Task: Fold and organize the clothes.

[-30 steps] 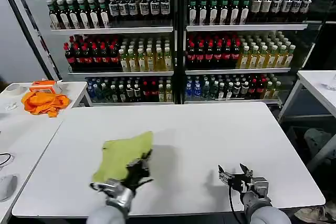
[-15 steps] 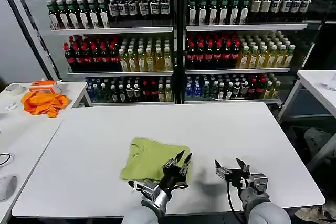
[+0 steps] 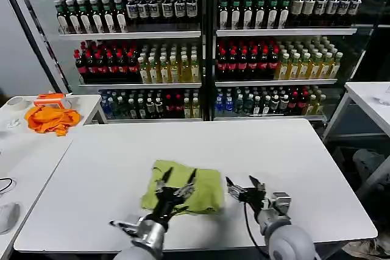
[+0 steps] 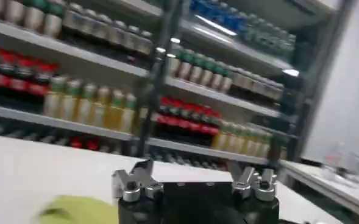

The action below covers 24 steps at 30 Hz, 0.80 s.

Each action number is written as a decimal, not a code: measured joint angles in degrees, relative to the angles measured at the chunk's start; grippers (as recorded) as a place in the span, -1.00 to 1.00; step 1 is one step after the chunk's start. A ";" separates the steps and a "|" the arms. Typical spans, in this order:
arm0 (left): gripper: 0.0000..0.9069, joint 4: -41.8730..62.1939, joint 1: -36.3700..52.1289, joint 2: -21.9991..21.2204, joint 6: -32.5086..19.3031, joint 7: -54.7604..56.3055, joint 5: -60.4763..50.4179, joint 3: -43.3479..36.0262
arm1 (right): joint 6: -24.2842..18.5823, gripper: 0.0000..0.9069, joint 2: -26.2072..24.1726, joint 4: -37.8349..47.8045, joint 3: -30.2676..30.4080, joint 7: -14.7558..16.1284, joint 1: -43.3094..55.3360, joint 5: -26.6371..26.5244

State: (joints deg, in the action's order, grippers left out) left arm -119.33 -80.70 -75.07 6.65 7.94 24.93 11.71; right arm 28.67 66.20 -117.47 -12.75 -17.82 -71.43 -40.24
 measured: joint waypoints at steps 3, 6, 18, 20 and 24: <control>1.00 -1.80 -2.82 -0.14 -0.33 0.42 0.60 3.80 | -0.02 1.00 1.47 2.15 2.53 -0.79 1.81 -0.94; 1.00 -3.67 -5.47 -0.33 -0.53 0.80 1.10 7.23 | 0.05 1.00 3.10 4.45 4.79 -1.65 3.53 -1.67; 1.00 -9.83 -13.04 -0.99 -1.01 1.24 1.80 14.99 | -0.94 -1.00 6.27 11.02 8.17 -4.36 7.62 -4.04; 1.00 -10.57 -13.93 -0.82 -1.06 1.25 1.70 15.50 | -1.20 -1.00 6.41 11.58 8.40 -4.45 7.99 -4.45; 1.00 -11.34 -15.19 -0.87 -1.23 1.24 1.33 16.15 | -1.63 -1.00 6.50 12.74 8.75 -4.17 8.68 -5.06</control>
State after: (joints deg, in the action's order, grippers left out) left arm -130.66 -95.88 -75.94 5.42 9.18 26.26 27.86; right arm 27.04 72.70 -104.73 -4.00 -21.99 -62.74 -45.29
